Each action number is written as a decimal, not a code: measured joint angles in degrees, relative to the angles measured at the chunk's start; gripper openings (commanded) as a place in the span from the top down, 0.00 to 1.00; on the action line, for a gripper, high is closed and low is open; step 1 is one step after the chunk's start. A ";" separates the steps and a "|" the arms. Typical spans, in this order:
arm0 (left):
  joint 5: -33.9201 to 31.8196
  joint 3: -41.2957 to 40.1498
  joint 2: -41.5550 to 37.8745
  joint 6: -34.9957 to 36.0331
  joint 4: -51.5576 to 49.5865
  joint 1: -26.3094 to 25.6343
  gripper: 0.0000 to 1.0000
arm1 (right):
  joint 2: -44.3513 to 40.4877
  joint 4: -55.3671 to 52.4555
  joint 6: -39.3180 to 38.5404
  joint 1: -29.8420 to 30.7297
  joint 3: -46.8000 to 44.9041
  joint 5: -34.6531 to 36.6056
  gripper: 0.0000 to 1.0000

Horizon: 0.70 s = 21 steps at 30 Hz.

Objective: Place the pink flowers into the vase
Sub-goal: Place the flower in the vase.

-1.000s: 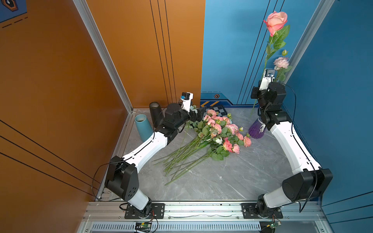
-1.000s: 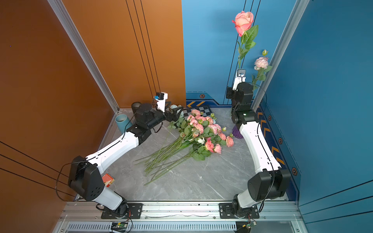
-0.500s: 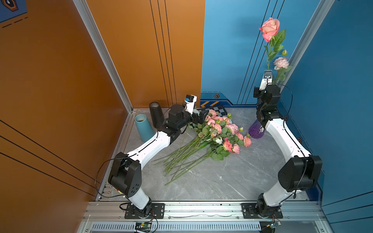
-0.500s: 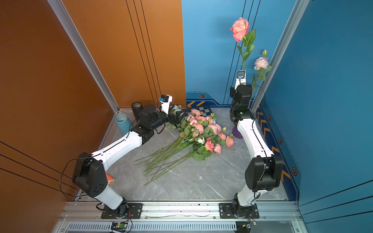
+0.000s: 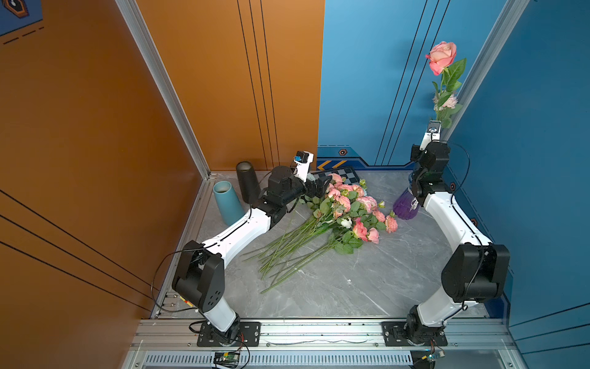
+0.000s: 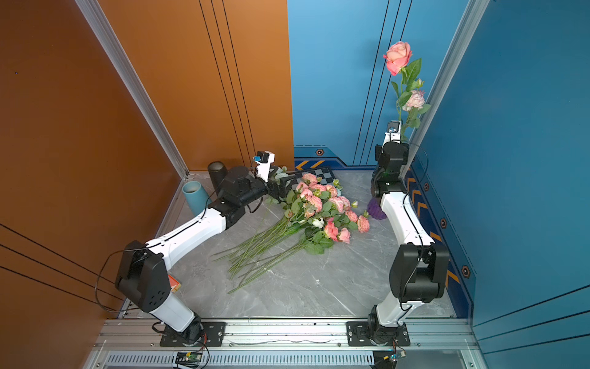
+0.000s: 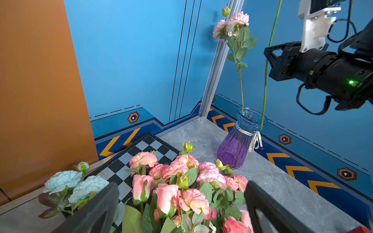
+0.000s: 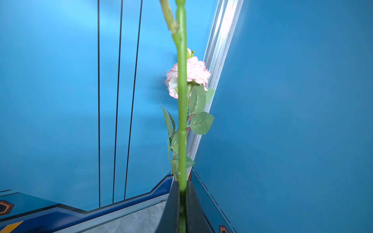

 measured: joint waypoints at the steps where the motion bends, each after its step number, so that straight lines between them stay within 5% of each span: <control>1: 0.00 0.00 0.00 -0.02 0.00 0.00 0.01 | 0.00 0.04 0.15 -0.07 -0.02 0.17 1.00; 21: 0.15 0.00 0.02 -0.02 0.00 -0.33 0.01 | -3.54 0.92 3.21 -0.74 -0.13 0.35 1.00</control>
